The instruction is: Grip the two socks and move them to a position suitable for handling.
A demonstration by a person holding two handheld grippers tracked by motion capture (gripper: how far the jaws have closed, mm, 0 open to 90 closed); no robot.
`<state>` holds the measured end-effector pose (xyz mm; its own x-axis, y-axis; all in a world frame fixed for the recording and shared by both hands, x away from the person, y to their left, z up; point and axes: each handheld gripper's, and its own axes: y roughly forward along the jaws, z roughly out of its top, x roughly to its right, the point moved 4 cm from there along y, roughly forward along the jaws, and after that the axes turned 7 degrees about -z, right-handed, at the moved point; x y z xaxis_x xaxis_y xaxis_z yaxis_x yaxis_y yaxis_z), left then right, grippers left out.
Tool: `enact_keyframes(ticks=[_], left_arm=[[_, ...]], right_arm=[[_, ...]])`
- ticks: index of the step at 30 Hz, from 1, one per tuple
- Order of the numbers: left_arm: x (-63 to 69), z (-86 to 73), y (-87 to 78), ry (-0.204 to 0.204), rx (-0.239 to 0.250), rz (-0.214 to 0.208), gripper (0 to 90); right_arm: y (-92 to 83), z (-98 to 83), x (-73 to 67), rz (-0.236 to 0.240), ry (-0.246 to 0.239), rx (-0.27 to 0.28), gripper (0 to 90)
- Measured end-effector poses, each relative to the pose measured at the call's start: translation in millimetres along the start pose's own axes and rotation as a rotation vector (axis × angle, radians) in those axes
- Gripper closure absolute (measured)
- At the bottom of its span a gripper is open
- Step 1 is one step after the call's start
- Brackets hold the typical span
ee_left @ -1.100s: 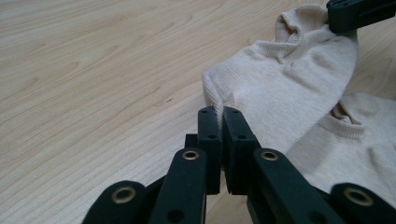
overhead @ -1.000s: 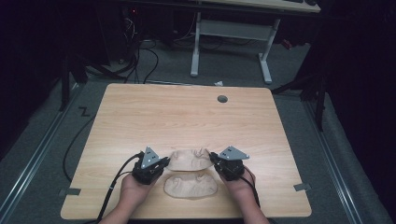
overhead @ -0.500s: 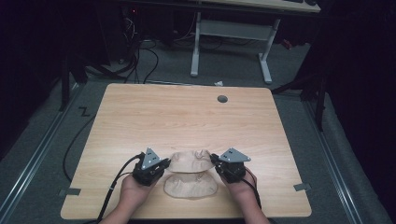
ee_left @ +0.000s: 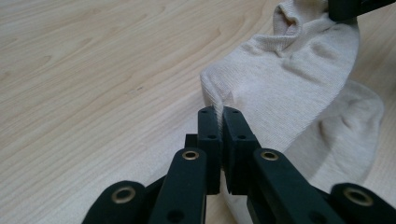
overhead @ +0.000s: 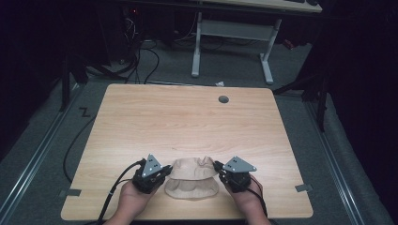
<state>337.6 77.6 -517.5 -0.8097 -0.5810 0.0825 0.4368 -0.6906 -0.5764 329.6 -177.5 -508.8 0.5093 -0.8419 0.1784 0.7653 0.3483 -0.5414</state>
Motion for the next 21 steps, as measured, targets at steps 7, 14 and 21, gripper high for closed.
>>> enact_keyframes(ticks=[7, 14, 21], left_arm=[[11.2, -3.8, -2.2, 0.006, -0.028, -0.007, 86.7], [20.8, -7.9, -10.8, 0.008, -0.034, -0.029, 86.5], [25.4, -17.1, -10.0, 0.017, -0.077, -0.033, 86.3]], right_arm=[[-11.9, -8.1, -8.1, 0.017, -0.019, -0.003, 85.0], [-19.4, -19.2, -11.5, 0.039, -0.01, -0.029, 84.9], [-19.5, -25.7, -18.6, 0.06, -0.02, -0.053, 84.9]])
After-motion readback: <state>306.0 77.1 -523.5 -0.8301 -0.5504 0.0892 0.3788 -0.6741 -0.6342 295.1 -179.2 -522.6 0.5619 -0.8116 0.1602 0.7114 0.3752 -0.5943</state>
